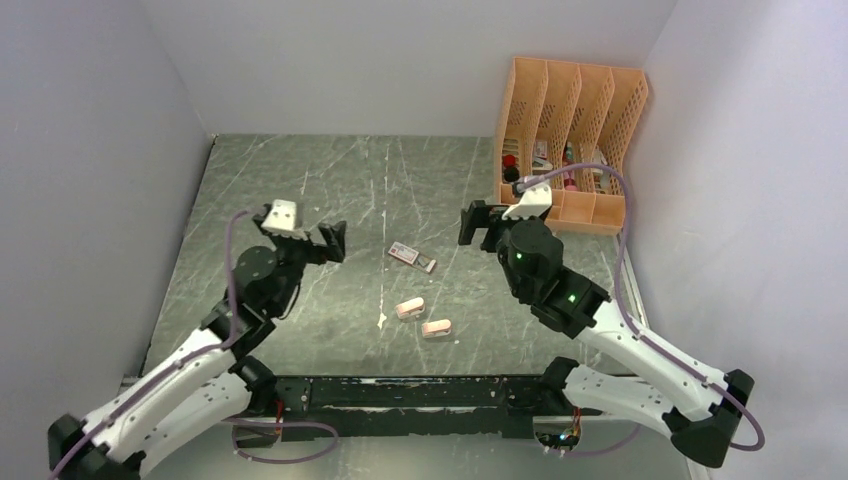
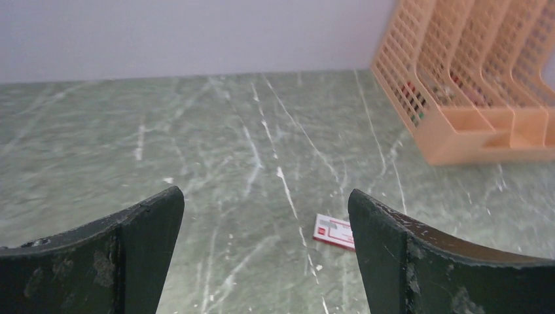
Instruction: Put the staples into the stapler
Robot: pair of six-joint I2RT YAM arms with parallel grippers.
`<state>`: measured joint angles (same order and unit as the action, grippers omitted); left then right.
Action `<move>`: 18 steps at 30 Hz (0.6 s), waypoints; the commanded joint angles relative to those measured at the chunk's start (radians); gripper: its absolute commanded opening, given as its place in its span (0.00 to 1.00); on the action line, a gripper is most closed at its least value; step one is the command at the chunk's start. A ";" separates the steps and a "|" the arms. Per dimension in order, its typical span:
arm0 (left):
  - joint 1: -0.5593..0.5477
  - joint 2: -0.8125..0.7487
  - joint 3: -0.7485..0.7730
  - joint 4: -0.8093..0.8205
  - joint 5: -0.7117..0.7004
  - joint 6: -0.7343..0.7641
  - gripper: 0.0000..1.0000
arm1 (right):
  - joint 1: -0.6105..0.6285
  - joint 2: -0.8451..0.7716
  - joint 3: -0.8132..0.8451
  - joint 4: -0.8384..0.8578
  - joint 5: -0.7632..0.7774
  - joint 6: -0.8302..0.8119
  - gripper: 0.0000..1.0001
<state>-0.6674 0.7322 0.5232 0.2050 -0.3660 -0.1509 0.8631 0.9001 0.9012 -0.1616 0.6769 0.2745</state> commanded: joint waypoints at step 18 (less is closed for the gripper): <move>0.005 -0.317 -0.082 -0.197 -0.349 0.007 0.99 | -0.001 -0.230 -0.289 0.108 0.086 0.019 1.00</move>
